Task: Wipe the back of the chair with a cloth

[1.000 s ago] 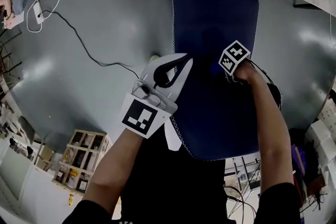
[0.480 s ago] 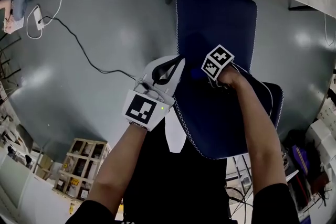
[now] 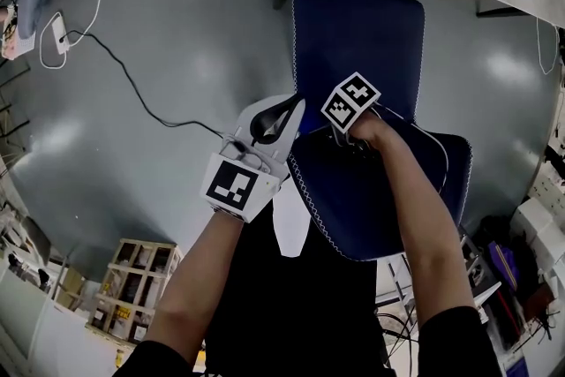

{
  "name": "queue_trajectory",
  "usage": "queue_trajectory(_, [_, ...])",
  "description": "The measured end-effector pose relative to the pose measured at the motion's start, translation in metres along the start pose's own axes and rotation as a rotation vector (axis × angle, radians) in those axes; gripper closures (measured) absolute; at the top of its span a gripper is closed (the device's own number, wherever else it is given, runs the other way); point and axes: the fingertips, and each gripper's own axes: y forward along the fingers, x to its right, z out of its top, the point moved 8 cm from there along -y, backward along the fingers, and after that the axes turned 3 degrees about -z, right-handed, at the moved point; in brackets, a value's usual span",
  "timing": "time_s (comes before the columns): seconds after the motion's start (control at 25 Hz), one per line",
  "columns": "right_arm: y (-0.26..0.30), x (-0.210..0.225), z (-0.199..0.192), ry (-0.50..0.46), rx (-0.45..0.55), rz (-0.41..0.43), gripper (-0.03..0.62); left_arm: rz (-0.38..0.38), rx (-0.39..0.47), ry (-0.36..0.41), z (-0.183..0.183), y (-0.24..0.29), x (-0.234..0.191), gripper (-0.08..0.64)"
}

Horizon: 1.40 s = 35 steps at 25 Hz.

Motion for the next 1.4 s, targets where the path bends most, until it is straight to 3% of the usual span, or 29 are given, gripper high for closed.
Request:
queue_trajectory(0.2, [-0.029,0.013,-0.007,0.015,0.109,-0.002,0.509,-0.013,-0.002,0.006,0.002,0.002,0.0,0.552])
queue_trajectory(0.4, [-0.082,0.038,-0.042,0.017,0.095,-0.159,0.509,-0.033,0.005,0.01,0.012,0.007,0.006,0.552])
queue_trajectory(0.72, [-0.143,0.082,-0.114,0.073,-0.082,-0.485,0.509,-0.064,-0.006,0.032,0.021,0.021,0.023,0.552])
queue_trajectory(0.92, [-0.149,0.099,-0.132,0.112,-0.204,-0.631,0.509,-0.064,-0.019,0.03,0.017,0.024,0.026,0.552])
queue_trajectory(1.2, [-0.129,0.106,-0.132,0.115,-0.385,-0.698,0.509,-0.048,-0.028,0.03,0.012,0.024,0.019,0.552])
queue_trajectory(1.4, [-0.121,0.096,-0.132,0.11,-0.41,-0.674,0.509,-0.035,-0.027,0.023,0.012,0.016,0.013,0.552])
